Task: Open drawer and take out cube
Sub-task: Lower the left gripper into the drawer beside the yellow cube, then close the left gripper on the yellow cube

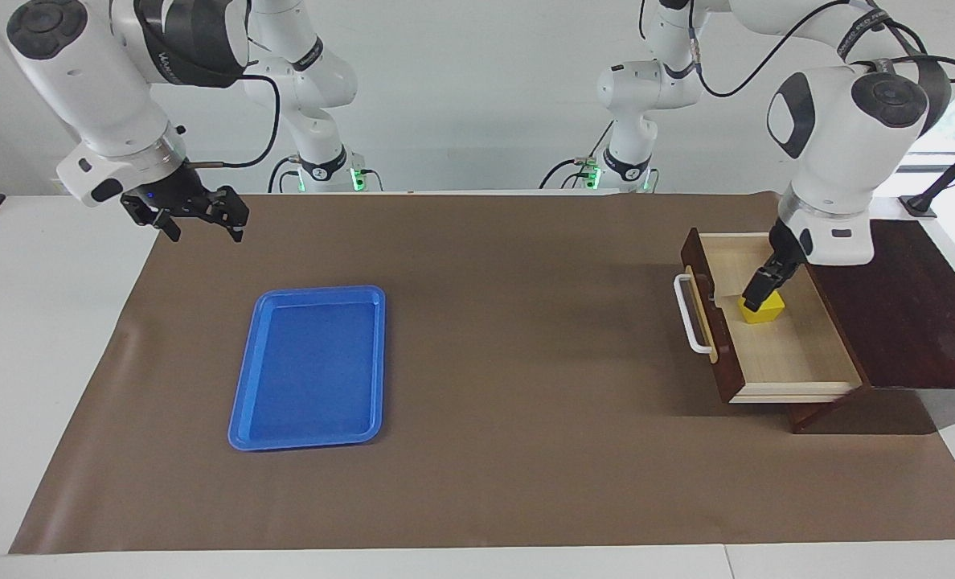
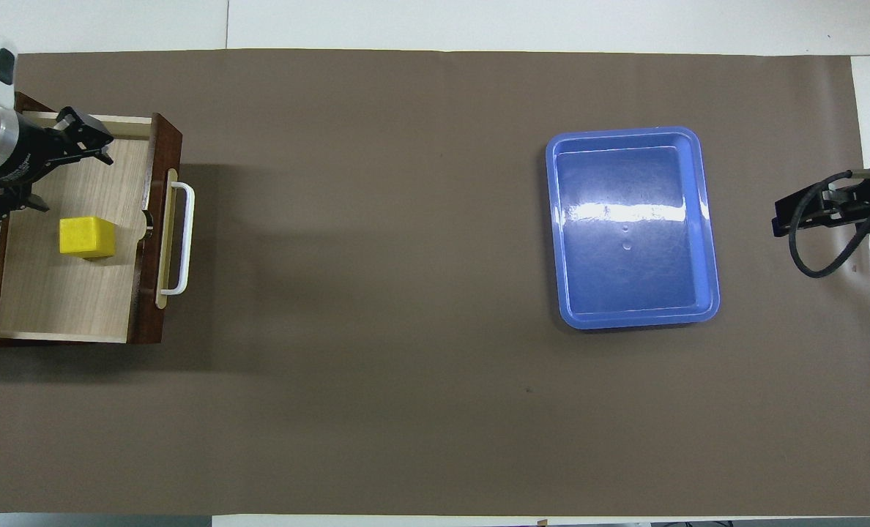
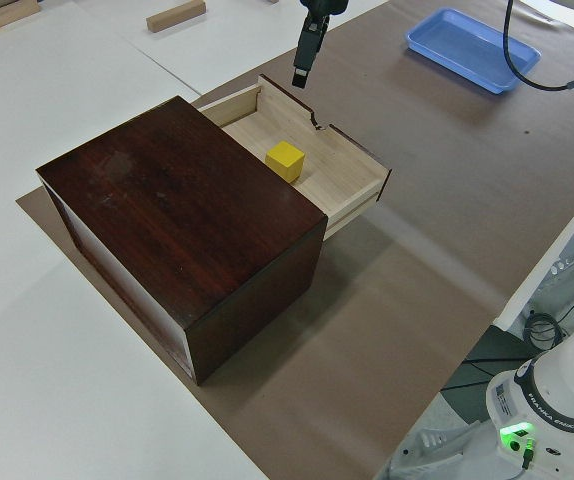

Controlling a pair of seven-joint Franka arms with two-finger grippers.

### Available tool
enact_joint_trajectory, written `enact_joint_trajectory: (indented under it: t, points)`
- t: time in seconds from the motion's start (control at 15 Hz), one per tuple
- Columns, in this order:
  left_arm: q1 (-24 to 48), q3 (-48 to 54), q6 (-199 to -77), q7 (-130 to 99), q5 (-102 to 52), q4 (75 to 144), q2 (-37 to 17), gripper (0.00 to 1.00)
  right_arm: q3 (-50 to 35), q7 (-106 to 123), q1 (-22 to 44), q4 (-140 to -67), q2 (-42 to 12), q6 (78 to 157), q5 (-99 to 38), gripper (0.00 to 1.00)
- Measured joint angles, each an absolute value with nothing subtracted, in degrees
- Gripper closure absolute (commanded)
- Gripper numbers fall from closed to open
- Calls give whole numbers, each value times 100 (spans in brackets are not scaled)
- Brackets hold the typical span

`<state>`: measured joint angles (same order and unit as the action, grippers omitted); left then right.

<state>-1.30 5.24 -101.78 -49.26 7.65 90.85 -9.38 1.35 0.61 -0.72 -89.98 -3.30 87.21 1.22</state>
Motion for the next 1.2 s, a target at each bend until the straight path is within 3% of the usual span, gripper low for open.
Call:
enact_joint_trajectory:
  t: [0.53,1.2]
  points:
    - [-800,524,-11560,-7597,532,10529,-525,0,135,61,-72,-8998,-330,8721,122,0]
    - [-922,541,-12203,-8747,528,11360,-331,0,135,61,-72,-9000,-330,8721,122,0]
